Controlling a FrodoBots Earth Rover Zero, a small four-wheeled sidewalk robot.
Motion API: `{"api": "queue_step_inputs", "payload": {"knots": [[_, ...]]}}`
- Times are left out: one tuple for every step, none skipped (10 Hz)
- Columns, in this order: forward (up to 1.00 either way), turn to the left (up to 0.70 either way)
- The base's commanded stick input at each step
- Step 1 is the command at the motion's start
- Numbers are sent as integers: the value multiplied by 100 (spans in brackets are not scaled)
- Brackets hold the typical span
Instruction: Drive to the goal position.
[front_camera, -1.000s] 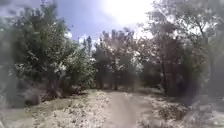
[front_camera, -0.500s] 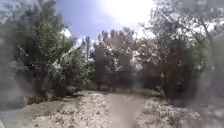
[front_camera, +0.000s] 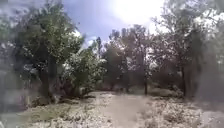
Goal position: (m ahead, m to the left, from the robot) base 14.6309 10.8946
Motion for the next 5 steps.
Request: {"api": "queue_step_inputs", "payload": {"knots": [[70, 0], [70, 0], [70, 0], [70, 0], [70, 0]]}}
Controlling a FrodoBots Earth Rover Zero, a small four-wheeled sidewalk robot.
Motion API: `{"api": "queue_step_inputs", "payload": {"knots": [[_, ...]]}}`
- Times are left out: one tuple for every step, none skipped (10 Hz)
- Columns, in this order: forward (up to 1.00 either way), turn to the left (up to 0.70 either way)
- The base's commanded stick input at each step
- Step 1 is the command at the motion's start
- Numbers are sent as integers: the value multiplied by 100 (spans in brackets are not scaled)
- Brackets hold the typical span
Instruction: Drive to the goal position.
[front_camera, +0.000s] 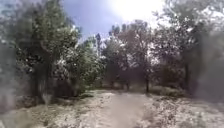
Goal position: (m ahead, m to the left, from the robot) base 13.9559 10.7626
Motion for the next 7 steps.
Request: {"api": "queue_step_inputs", "payload": {"knots": [[70, 0], [70, 0], [70, 13], [70, 35], [70, 35], [70, 14], [70, 0]]}}
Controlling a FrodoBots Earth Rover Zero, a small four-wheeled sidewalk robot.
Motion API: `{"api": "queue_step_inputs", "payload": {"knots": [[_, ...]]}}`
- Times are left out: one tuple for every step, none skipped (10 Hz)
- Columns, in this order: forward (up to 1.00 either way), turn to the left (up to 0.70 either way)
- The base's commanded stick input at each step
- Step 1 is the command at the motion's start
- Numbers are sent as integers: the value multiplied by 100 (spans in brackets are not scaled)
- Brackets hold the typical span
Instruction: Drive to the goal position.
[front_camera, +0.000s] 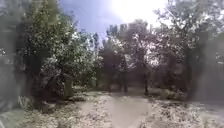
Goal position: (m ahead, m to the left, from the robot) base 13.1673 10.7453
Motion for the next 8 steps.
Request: {"api": "queue_step_inputs", "payload": {"knots": [[70, 0], [70, 0], [70, 0], [70, 0], [70, 0], [70, 0], [70, 0], [70, 0]]}}
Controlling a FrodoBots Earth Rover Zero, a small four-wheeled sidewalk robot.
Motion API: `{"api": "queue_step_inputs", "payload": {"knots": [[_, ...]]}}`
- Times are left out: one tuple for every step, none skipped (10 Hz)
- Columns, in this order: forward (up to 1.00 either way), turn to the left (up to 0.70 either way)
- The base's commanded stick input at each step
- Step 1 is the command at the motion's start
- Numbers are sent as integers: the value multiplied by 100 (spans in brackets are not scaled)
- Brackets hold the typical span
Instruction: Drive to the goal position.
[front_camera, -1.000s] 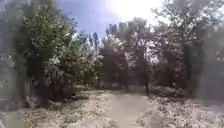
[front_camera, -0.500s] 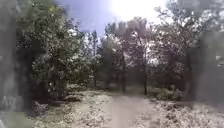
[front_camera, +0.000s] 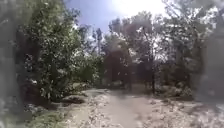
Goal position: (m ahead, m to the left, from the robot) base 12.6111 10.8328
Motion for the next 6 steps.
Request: {"api": "queue_step_inputs", "payload": {"knots": [[70, 0], [70, 0], [70, 0], [70, 0], [70, 0], [70, 0]]}}
